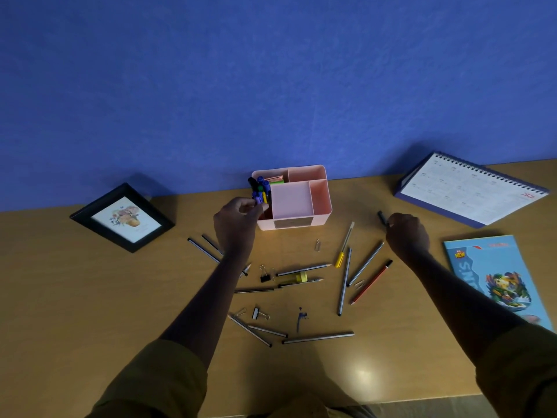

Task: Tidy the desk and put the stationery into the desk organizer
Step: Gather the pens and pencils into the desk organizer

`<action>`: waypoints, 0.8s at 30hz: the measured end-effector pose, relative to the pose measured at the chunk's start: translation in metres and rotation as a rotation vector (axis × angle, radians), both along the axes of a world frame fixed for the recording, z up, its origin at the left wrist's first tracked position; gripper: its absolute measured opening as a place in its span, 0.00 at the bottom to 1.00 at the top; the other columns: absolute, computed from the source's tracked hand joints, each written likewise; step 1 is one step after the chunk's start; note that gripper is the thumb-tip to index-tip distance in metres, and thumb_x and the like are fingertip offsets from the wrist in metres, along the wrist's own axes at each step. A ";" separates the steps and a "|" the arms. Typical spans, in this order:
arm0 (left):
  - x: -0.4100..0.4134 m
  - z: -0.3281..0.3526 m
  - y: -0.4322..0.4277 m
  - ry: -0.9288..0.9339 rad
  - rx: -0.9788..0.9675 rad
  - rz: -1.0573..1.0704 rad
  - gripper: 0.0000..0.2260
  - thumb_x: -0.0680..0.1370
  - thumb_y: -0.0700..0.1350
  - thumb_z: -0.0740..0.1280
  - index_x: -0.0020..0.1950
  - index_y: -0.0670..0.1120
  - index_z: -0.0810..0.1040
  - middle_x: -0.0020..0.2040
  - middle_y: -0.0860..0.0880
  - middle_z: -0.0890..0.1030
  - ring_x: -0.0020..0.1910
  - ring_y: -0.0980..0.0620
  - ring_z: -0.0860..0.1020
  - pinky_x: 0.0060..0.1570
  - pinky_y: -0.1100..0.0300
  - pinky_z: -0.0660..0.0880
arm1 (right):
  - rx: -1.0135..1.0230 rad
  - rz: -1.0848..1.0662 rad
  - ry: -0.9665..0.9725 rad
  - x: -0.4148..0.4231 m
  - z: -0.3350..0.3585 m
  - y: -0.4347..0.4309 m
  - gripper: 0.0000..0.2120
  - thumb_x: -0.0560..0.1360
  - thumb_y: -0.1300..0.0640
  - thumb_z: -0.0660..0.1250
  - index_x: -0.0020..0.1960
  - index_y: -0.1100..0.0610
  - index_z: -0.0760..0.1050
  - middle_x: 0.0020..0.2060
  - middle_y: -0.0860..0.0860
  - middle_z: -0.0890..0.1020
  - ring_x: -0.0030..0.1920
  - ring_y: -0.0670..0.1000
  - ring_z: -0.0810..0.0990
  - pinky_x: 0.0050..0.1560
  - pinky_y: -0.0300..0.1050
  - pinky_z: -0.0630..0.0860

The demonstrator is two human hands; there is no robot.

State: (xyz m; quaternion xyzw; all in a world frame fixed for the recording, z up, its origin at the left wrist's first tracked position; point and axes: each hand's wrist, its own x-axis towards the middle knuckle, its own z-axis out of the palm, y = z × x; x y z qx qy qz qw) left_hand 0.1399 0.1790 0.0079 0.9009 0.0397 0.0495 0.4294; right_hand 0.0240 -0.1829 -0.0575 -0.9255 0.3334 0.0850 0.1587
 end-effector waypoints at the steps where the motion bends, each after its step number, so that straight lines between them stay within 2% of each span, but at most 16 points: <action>1: -0.001 0.000 0.002 -0.003 -0.021 0.009 0.13 0.76 0.54 0.78 0.55 0.47 0.88 0.46 0.54 0.88 0.43 0.64 0.83 0.37 0.63 0.79 | 0.031 -0.019 -0.031 0.001 0.002 0.002 0.05 0.81 0.62 0.69 0.55 0.58 0.84 0.44 0.54 0.83 0.38 0.52 0.82 0.34 0.49 0.82; 5: -0.009 0.006 0.002 -0.006 -0.134 -0.017 0.11 0.78 0.51 0.78 0.55 0.46 0.88 0.44 0.54 0.88 0.41 0.61 0.85 0.38 0.56 0.85 | 0.152 0.006 -0.178 0.000 0.016 0.023 0.06 0.80 0.61 0.72 0.57 0.58 0.85 0.49 0.53 0.87 0.40 0.51 0.83 0.33 0.43 0.77; 10: -0.031 0.016 -0.010 0.116 -0.375 -0.120 0.08 0.78 0.47 0.78 0.54 0.46 0.88 0.39 0.51 0.88 0.37 0.51 0.87 0.40 0.45 0.87 | 0.250 0.192 -0.341 0.000 0.041 0.079 0.06 0.80 0.62 0.73 0.56 0.59 0.86 0.46 0.51 0.87 0.40 0.47 0.84 0.38 0.50 0.84; 13: -0.042 0.019 -0.016 0.226 -0.444 -0.204 0.10 0.78 0.48 0.78 0.57 0.45 0.87 0.42 0.48 0.88 0.41 0.48 0.88 0.45 0.41 0.86 | 0.325 0.302 -0.421 0.003 0.054 0.114 0.06 0.79 0.60 0.74 0.55 0.57 0.86 0.45 0.48 0.87 0.40 0.43 0.85 0.40 0.46 0.85; 17: -0.051 0.025 -0.024 0.363 -0.497 -0.265 0.15 0.77 0.51 0.79 0.59 0.45 0.86 0.47 0.49 0.89 0.45 0.48 0.89 0.50 0.41 0.86 | 0.430 0.418 -0.560 0.006 0.073 0.154 0.07 0.80 0.58 0.74 0.58 0.56 0.85 0.49 0.49 0.89 0.44 0.43 0.87 0.45 0.39 0.85; 22: -0.053 0.032 -0.019 0.339 -0.562 -0.201 0.12 0.78 0.48 0.78 0.58 0.44 0.86 0.53 0.47 0.88 0.51 0.48 0.88 0.49 0.44 0.87 | 0.443 0.530 -0.660 0.010 0.089 0.184 0.08 0.80 0.56 0.75 0.57 0.57 0.85 0.52 0.50 0.89 0.52 0.48 0.88 0.58 0.32 0.79; 24: -0.052 0.036 -0.014 0.314 -0.570 -0.182 0.11 0.79 0.47 0.77 0.58 0.43 0.86 0.51 0.47 0.89 0.50 0.48 0.88 0.48 0.45 0.87 | 0.432 0.538 -0.671 0.010 0.093 0.188 0.09 0.79 0.57 0.76 0.57 0.58 0.86 0.53 0.51 0.88 0.54 0.49 0.87 0.60 0.34 0.78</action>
